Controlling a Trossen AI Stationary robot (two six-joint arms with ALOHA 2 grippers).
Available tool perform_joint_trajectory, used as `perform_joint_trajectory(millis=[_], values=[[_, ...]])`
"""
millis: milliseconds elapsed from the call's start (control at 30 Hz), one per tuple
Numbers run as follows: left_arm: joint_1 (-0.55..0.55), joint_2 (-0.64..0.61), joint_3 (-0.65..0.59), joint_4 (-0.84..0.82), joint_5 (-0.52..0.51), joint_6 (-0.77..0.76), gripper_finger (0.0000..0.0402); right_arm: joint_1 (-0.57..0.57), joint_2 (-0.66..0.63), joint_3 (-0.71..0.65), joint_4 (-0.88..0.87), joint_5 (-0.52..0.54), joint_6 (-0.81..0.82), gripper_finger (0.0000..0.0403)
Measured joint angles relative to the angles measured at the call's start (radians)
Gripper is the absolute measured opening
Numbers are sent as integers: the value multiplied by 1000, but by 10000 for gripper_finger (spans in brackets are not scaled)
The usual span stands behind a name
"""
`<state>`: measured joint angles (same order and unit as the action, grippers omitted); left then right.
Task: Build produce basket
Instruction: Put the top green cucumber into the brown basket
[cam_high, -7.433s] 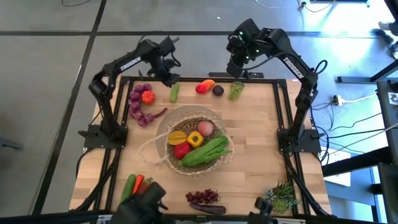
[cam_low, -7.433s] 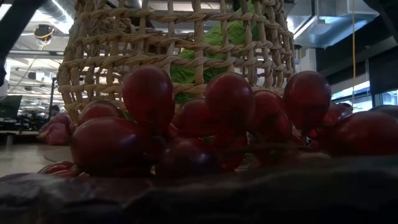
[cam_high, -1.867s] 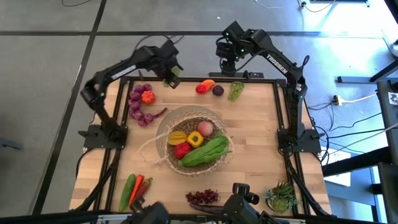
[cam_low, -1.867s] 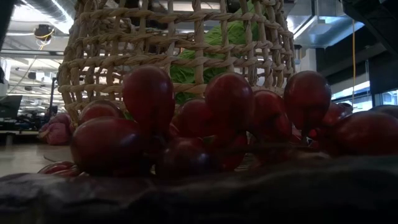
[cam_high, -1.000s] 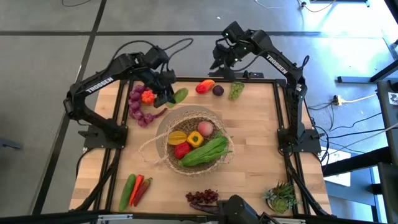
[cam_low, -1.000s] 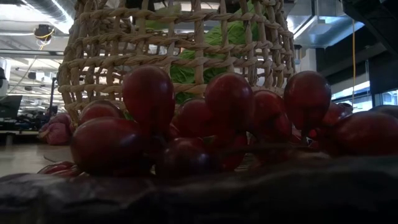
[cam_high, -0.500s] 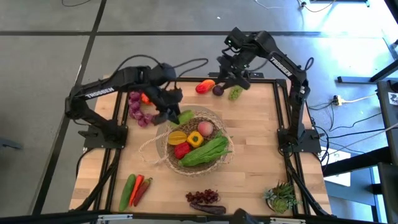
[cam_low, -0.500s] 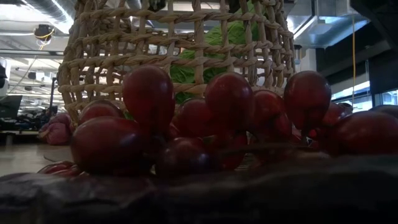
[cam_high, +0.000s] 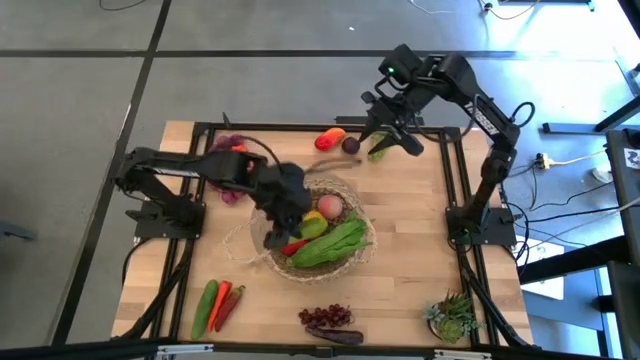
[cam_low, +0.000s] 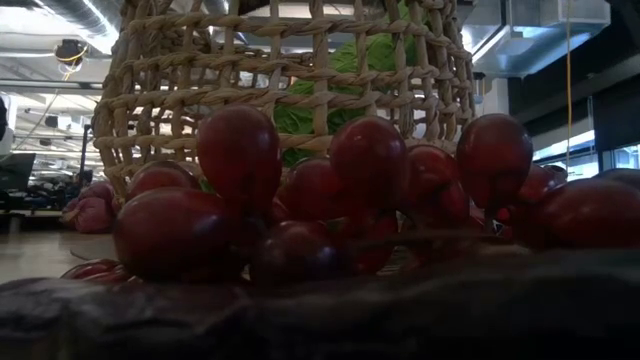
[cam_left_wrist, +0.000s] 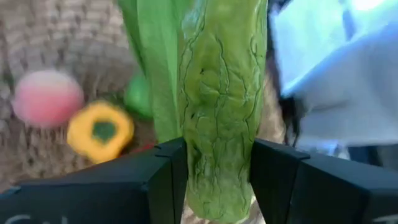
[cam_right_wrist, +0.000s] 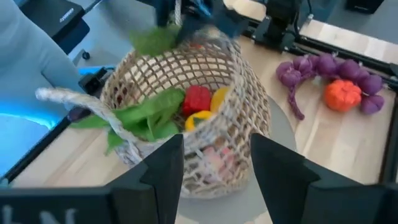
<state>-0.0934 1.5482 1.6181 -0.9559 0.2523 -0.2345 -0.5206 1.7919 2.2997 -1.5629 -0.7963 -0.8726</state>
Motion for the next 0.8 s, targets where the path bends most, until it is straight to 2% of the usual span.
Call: perform_joint_trajectory(millis=[167,367,567,800], values=[[-16,24,-1,-44,26,6,119,35,-6,0,9,5,15,180],[-15,56,3,-63,8,8,119,81,-6,0,7,105,6,180],[-12,114,-1,-74,2,1,119,109,-7,0,0,107,1,180],[-6,149,3,-31,56,-20,126,125,-8,0,-7,108,-3,180]])
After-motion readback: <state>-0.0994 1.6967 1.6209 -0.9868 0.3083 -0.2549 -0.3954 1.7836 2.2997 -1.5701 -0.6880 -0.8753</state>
